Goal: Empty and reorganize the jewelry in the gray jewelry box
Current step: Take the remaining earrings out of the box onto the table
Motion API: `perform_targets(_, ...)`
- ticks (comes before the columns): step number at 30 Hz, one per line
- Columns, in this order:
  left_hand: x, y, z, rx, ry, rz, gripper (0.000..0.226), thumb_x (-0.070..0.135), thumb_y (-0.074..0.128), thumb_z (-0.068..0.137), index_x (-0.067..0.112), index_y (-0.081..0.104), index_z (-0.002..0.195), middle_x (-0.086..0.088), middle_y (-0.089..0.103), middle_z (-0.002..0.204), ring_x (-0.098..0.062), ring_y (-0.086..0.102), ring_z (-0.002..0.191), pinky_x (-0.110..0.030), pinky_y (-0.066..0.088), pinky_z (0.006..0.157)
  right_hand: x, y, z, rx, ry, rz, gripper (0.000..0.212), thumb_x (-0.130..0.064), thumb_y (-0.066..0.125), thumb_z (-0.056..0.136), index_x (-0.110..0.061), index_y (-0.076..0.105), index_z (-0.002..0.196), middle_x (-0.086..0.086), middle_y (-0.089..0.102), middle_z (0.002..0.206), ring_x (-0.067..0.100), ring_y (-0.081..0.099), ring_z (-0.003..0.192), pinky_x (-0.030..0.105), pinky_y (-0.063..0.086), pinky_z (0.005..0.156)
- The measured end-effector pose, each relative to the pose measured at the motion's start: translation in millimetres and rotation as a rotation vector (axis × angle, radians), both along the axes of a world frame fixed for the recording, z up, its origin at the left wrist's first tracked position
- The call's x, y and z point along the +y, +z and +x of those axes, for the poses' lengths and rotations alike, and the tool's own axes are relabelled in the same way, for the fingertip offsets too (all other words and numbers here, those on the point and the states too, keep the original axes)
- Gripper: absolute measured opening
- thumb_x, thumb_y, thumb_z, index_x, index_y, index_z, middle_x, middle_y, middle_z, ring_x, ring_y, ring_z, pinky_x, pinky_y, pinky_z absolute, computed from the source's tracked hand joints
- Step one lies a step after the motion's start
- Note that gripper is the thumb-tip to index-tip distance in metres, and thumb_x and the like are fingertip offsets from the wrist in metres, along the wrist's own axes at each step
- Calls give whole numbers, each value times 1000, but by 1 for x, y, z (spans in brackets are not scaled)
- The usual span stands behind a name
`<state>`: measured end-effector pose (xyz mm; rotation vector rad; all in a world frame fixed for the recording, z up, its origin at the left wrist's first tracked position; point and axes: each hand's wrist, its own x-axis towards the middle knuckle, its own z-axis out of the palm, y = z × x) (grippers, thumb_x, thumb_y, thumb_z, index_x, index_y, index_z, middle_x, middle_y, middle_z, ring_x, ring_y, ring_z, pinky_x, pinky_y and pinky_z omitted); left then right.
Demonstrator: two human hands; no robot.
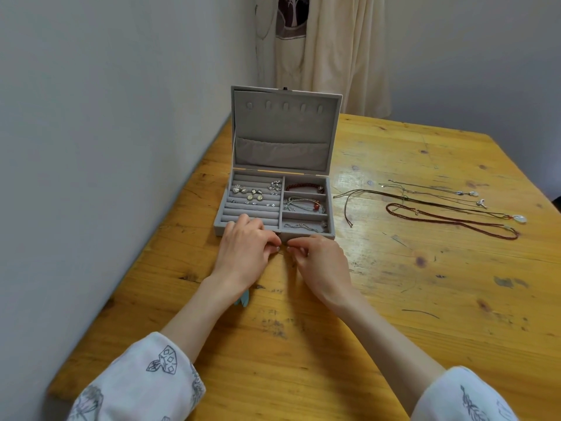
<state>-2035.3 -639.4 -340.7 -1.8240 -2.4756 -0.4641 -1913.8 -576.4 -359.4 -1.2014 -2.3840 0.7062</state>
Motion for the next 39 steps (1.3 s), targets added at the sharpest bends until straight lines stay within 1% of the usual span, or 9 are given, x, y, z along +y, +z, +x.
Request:
perform_targets(4, 1, 0, 3, -1, -7, 9, 26, 34, 52, 91, 30, 63, 114, 6, 53, 93, -15, 41, 99, -26, 28, 83, -1, 1, -1, -18, 4, -10, 24, -30, 51, 92, -31, 68, 109, -4, 67, 107, 19, 59, 102, 36, 49, 81)
perform_targets(9, 2, 0, 4, -6, 3, 19, 29, 35, 52, 90, 28, 62, 116, 4, 58, 100, -16, 42, 102, -28, 29, 87, -2, 1, 0, -15, -4, 7, 25, -31, 50, 92, -31, 67, 111, -3, 66, 102, 19, 60, 98, 34, 48, 77)
perform_targets(15, 1, 2, 4, 11, 16, 31, 27, 35, 53, 90, 28, 62, 114, 5, 59, 104, -16, 42, 104, -28, 29, 90, -3, 1, 1, 32, -20, 13, 24, -27, 54, 91, -25, 68, 110, -2, 68, 105, 20, 61, 97, 33, 49, 78)
perform_targets(19, -1, 2, 3, 14, 19, 37, 26, 34, 54, 89, 26, 64, 111, 5, 60, 103, -16, 43, 104, -28, 29, 91, -3, 0, 3, 67, -47, -13, 20, -25, 57, 89, -18, 68, 105, 0, 70, 99, 18, 62, 92, 29, 45, 76)
perform_targets(24, -3, 3, 2, 7, 15, 38, 24, 34, 55, 89, 26, 65, 109, 6, 60, 102, -14, 42, 103, -28, 30, 91, -3, 0, 5, 90, -43, -26, 16, -23, 60, 87, -16, 68, 99, 0, 70, 94, 17, 62, 88, 25, 44, 73)
perform_targets(29, -4, 4, 2, 2, 14, 29, 23, 34, 54, 89, 26, 65, 108, 6, 60, 102, -13, 42, 104, -28, 31, 93, -3, 1, 4, 72, -24, -21, 16, -24, 59, 88, -15, 68, 97, 1, 70, 95, 17, 61, 89, 30, 48, 78)
perform_targets(34, -7, 6, 0, -4, 17, 30, 23, 33, 54, 89, 25, 65, 108, 5, 59, 102, -14, 43, 104, -28, 31, 93, -4, 2, 8, 125, -30, -42, 17, -23, 57, 89, -13, 68, 97, 2, 70, 93, 14, 61, 85, 23, 46, 75)
perform_targets(39, -2, 18, -13, -44, 31, 88, 21, 29, 53, 90, 22, 65, 106, 3, 58, 98, -14, 44, 101, -26, 32, 88, 1, 14, 4, 226, -20, -27, 20, -23, 55, 91, -10, 69, 97, 3, 70, 85, 12, 61, 75, 30, 53, 74)
